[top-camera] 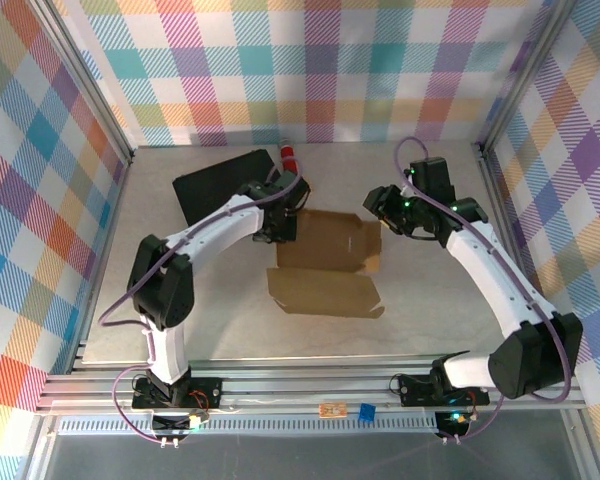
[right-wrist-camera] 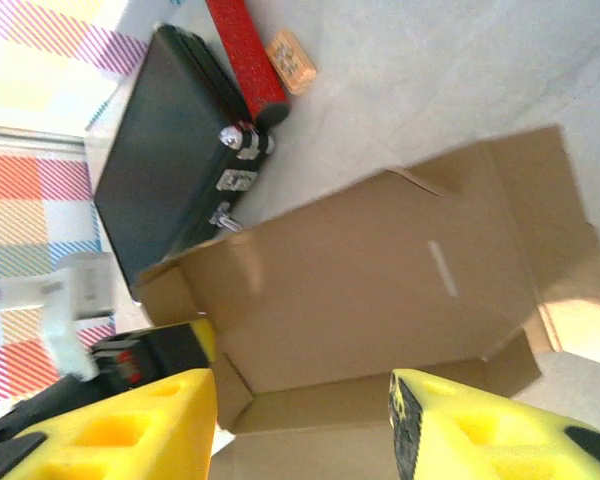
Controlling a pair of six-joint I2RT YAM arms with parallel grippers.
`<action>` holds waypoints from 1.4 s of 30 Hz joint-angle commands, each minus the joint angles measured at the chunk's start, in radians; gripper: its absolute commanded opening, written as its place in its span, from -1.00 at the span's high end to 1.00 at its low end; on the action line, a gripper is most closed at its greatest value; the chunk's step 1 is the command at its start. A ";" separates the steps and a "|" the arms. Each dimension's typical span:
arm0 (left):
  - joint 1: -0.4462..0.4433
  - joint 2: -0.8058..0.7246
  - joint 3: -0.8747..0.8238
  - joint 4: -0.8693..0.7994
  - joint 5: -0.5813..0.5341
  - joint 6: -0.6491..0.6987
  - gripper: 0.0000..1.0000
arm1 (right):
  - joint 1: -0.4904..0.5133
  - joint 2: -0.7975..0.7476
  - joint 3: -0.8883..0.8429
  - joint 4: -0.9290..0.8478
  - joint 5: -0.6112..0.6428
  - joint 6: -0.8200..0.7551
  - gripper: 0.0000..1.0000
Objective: Fold the paper box
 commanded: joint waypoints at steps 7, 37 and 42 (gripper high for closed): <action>-0.006 -0.154 0.074 0.057 -0.248 0.206 1.00 | 0.002 0.005 0.147 0.000 0.061 0.145 0.02; -0.015 -0.286 -0.056 0.219 -0.246 0.266 1.00 | 0.010 0.354 0.340 0.189 -0.117 0.420 -0.01; -0.015 -0.279 -0.046 0.223 -0.246 0.269 1.00 | 0.027 0.355 0.326 0.204 -0.138 0.472 0.11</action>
